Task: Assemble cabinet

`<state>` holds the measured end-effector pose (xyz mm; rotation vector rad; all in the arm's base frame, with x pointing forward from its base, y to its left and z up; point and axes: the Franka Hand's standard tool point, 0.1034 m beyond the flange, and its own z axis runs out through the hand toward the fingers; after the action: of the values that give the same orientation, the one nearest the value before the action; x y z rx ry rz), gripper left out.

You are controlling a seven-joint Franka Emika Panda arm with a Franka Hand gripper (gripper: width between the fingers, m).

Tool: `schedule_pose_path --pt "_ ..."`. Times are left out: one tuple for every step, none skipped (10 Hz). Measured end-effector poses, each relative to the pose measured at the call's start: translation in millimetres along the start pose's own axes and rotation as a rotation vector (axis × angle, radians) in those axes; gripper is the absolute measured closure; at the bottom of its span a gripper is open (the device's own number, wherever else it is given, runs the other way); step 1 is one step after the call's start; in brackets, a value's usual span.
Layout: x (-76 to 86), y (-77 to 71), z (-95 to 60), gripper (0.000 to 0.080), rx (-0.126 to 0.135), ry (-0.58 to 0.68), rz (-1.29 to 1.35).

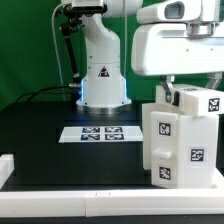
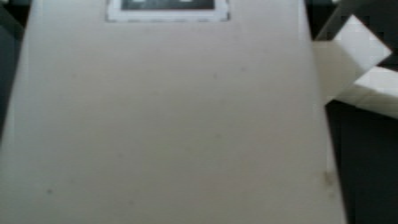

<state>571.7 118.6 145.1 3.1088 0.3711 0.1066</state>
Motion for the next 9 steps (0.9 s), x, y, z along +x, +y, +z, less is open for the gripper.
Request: schedule_pose_path --pt "-0.8 -0.4 0.6 0.0246 0.0 -0.002 0.097" --pt "-1.0 -0.9 0.8 0.0246 0.0 -0.002 0.158" --pt "-1.0 -2.0 0.8 0.0246 0.006 -0.003 0.236" --pt "-1.3 -1.0 1.0 0.0247 0.005 -0.004 0.313" --pt "-1.7 -0.7 1.1 0.0247 0.005 -0.006 0.374" --pt "-2.6 1.6 1.4 0.0247 0.002 -0.011 0.445" --pt "-2.7 4.0 1.4 0.0247 0.0 -0.01 0.493" --pt "-2.9 5.6 1.5 0.0247 -0.001 -0.01 0.515" --pt "-3.1 8.6 1.5 0.0247 -0.003 -0.01 0.568"
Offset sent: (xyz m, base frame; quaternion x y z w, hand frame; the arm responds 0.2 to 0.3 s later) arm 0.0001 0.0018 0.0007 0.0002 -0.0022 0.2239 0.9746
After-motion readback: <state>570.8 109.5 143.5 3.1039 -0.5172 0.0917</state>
